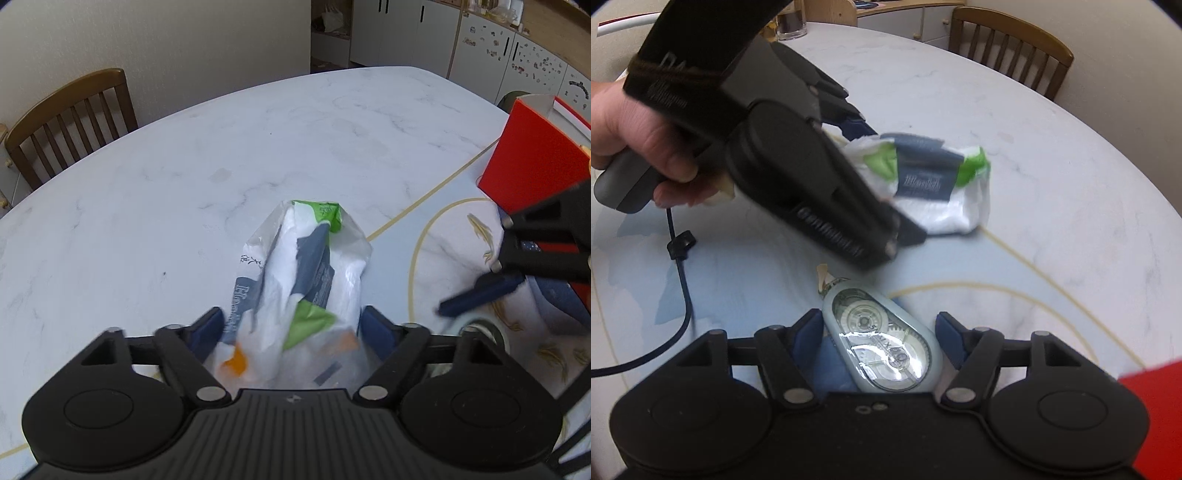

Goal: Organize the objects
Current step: 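Grasp the wet-wipes packet with the left tool while the right tool grasps the tape dispenser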

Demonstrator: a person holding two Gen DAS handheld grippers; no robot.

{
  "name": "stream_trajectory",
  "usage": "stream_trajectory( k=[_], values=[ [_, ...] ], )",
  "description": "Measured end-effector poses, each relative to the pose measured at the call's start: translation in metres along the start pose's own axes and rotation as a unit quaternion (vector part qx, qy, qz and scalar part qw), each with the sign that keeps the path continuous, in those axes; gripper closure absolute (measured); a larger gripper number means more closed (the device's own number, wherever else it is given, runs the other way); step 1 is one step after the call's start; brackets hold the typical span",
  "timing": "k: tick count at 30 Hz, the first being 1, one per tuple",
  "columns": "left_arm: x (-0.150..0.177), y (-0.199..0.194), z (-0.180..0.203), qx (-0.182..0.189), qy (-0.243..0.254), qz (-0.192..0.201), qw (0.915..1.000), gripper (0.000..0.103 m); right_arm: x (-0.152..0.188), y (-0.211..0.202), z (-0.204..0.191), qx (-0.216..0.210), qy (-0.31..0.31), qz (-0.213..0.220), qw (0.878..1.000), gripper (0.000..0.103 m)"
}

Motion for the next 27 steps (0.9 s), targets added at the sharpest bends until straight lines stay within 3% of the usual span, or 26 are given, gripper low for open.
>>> stream_trajectory(
  k=[5, 8, 11, 12, 17, 27],
  values=[
    [0.005, -0.006, 0.009, -0.005, 0.000, 0.005, 1.0000, 0.050, 0.019, -0.016, -0.012, 0.017, 0.021, -0.006, 1.000, 0.037],
    [0.011, -0.011, 0.015, -0.015, 0.001, 0.009, 0.9998, 0.055, 0.032, -0.025, -0.015, 0.033, 0.041, -0.013, 0.999, 0.039],
    [0.020, -0.018, 0.019, -0.018, -0.010, 0.013, 0.9997, 0.057, 0.044, -0.037, -0.015, 0.050, 0.071, -0.023, 0.996, 0.058],
    [0.023, -0.021, 0.020, -0.017, -0.015, 0.014, 0.9996, 0.057, 0.048, -0.039, -0.014, 0.055, 0.080, -0.028, 0.995, 0.060],
    [0.045, -0.036, 0.031, -0.014, -0.023, 0.013, 0.9995, 0.058, 0.069, -0.053, -0.012, 0.076, 0.113, -0.031, 0.990, 0.061],
    [0.075, -0.075, 0.067, 0.007, -0.067, 0.033, 0.9972, 0.058, 0.097, -0.094, 0.013, 0.072, 0.204, -0.009, 0.976, 0.063]
  ],
)
Point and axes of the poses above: each gripper's, at about its wrist camera, not at the fingertips, and y roughly the way its jaws point, z to its right, x to its underside, the point moved 5 cm from there along y, roughly the way its jaws point, and after that the axes turned 13 degrees about x, right-handed, at the moved point
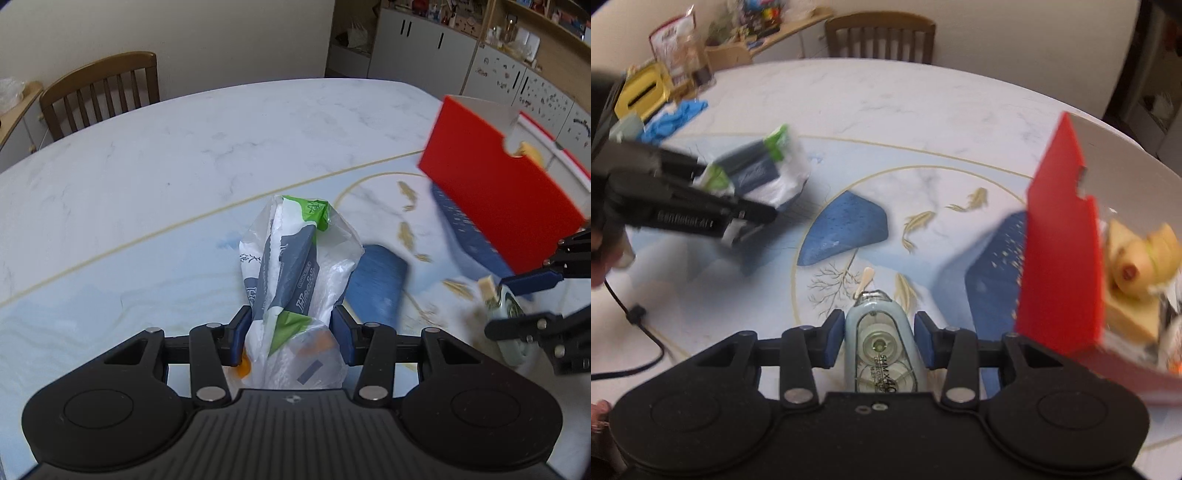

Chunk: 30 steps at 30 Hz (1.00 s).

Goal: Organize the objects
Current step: 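Grasp the wet-wipes packet with the left tool while the right tool grasps the tape dispenser, then carry the wipes packet and tape dispenser over the red box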

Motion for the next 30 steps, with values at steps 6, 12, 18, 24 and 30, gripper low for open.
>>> stream_trajectory(
  k=[6, 12, 18, 24, 30],
  values=[
    [0.007, -0.021, 0.038, 0.018, -0.004, 0.004, 0.9998, 0.058, 0.009, -0.023, 0.016, -0.018, 0.040, 0.015, 0.999, 0.063],
    [0.000, -0.033, 0.080, 0.040, 0.007, 0.003, 0.9992, 0.058, 0.016, -0.046, 0.043, -0.042, 0.080, 0.020, 0.996, 0.063],
    [-0.018, -0.034, 0.123, 0.059, 0.034, -0.002, 0.9977, 0.058, 0.012, -0.073, 0.082, -0.048, 0.116, 0.040, 0.991, 0.063],
    [-0.039, -0.031, 0.163, 0.076, 0.057, -0.008, 0.9954, 0.058, 0.005, -0.093, 0.134, -0.025, 0.139, 0.065, 0.988, 0.063],
    [-0.067, -0.019, 0.202, 0.082, 0.084, -0.005, 0.9931, 0.058, -0.004, -0.099, 0.192, 0.014, 0.165, 0.087, 0.982, 0.063]
  ],
)
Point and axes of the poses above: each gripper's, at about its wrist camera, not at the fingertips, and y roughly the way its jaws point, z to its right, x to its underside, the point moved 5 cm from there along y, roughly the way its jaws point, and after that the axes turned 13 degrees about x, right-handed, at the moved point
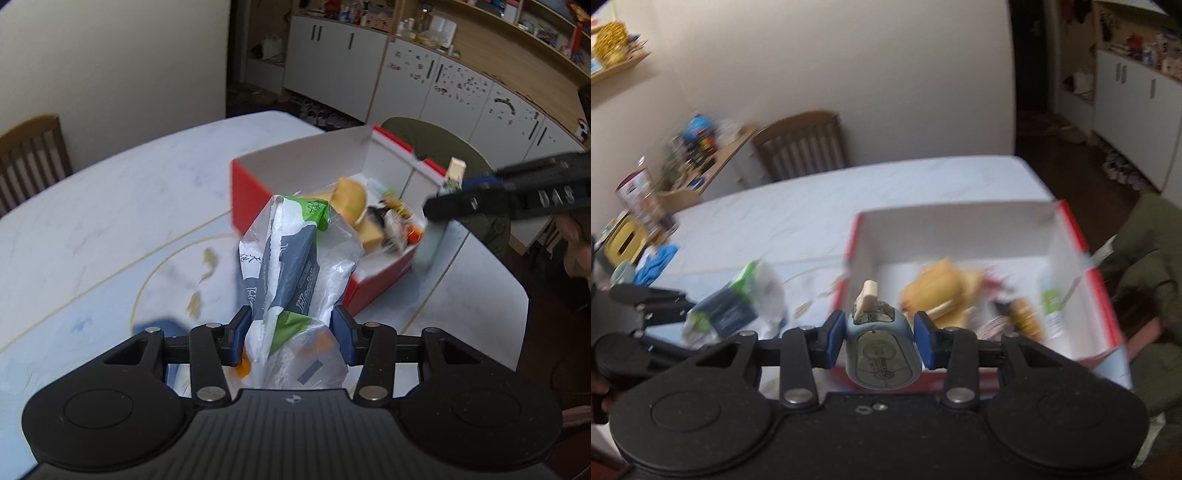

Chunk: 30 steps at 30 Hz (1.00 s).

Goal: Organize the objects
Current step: 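Carry the wipes packet and tape dispenser over the red box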

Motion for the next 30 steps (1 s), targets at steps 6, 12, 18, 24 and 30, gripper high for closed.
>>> stream_trajectory(
  k=[6, 12, 18, 24, 30],
  values=[
    [-0.030, 0.027, 0.028, -0.002, 0.035, -0.010, 0.9993, 0.057, -0.015, 0.014, 0.042, 0.033, 0.018, 0.011, 0.999, 0.063],
    [-0.056, 0.057, 0.050, -0.012, 0.057, -0.023, 0.9980, 0.057, -0.016, 0.037, 0.073, 0.054, 0.032, -0.003, 0.998, 0.063],
    [-0.074, 0.092, 0.064, -0.015, 0.065, -0.043, 0.9968, 0.057, -0.007, 0.060, 0.093, 0.071, 0.028, -0.031, 0.997, 0.063],
    [-0.085, 0.128, 0.072, -0.014, 0.069, -0.065, 0.9954, 0.057, 0.000, 0.083, 0.103, 0.080, 0.015, -0.059, 0.995, 0.063],
    [-0.090, 0.154, 0.072, -0.020, 0.074, -0.084, 0.9935, 0.057, 0.005, 0.104, 0.107, 0.084, 0.007, -0.078, 0.993, 0.063]
  ],
)
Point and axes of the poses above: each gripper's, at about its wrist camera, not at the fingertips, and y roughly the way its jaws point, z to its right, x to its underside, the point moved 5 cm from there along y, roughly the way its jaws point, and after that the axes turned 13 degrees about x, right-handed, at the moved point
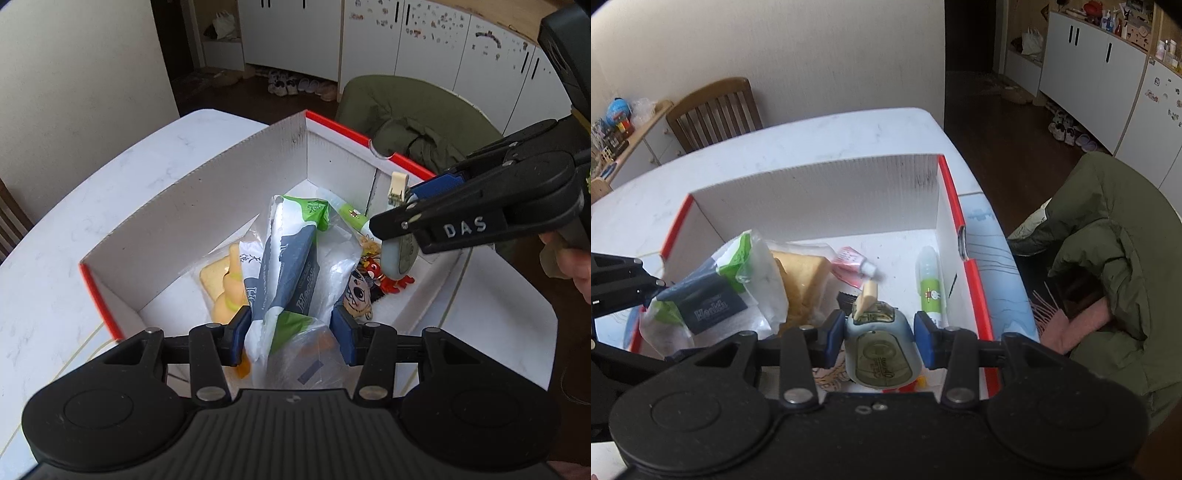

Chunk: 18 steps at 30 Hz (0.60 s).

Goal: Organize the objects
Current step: 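Carry the wipes packet and tape dispenser over the red box, then lower both items into the box and open both tools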

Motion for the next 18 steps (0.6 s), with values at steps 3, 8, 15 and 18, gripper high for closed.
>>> stream_trajectory(
  k=[3, 8, 15, 18],
  values=[
    [-0.003, 0.008, -0.002, -0.002, -0.001, -0.005, 1.0000, 0.057, 0.000, 0.011, 0.001, 0.001, 0.001, -0.011, 1.000, 0.063],
    [-0.001, 0.016, -0.004, -0.006, -0.001, -0.018, 0.9998, 0.056, -0.001, 0.024, -0.003, -0.002, 0.003, -0.018, 1.000, 0.063],
    [-0.001, 0.020, -0.008, -0.009, -0.012, -0.011, 0.9998, 0.052, -0.008, 0.032, -0.012, -0.005, 0.002, -0.025, 1.000, 0.063],
    [0.002, 0.020, -0.011, -0.008, -0.020, -0.005, 0.9998, 0.040, -0.010, 0.031, -0.012, -0.006, 0.006, -0.022, 1.000, 0.058]
  ],
)
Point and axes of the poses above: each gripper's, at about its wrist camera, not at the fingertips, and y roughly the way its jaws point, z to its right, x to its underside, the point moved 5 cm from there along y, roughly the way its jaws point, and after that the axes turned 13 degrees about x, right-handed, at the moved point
